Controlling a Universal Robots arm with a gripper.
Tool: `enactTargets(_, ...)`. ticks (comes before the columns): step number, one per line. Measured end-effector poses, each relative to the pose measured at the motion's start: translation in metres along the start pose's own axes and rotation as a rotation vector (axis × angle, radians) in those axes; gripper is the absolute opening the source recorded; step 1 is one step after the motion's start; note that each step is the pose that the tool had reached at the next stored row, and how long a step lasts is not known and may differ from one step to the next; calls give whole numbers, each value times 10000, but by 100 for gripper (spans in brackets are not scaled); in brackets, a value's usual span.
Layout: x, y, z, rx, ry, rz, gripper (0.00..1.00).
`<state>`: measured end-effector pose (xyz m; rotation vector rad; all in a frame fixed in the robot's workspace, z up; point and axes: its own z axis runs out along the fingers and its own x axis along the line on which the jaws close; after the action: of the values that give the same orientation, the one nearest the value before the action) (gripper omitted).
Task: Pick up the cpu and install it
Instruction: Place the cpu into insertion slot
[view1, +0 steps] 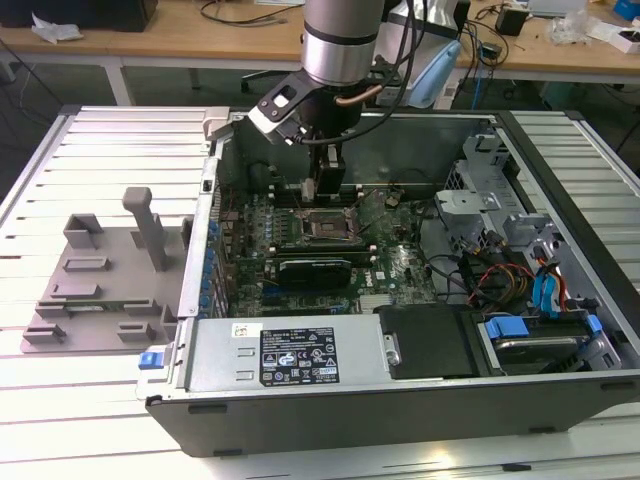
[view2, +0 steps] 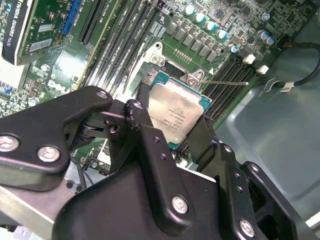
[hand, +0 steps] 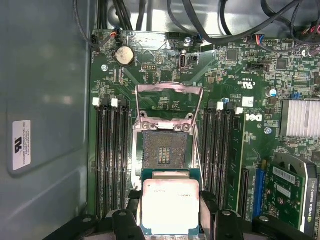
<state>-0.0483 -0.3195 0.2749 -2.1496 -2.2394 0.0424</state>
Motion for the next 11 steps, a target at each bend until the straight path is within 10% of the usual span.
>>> enactTargets(11,-1,5,59,0,0,-1,55)
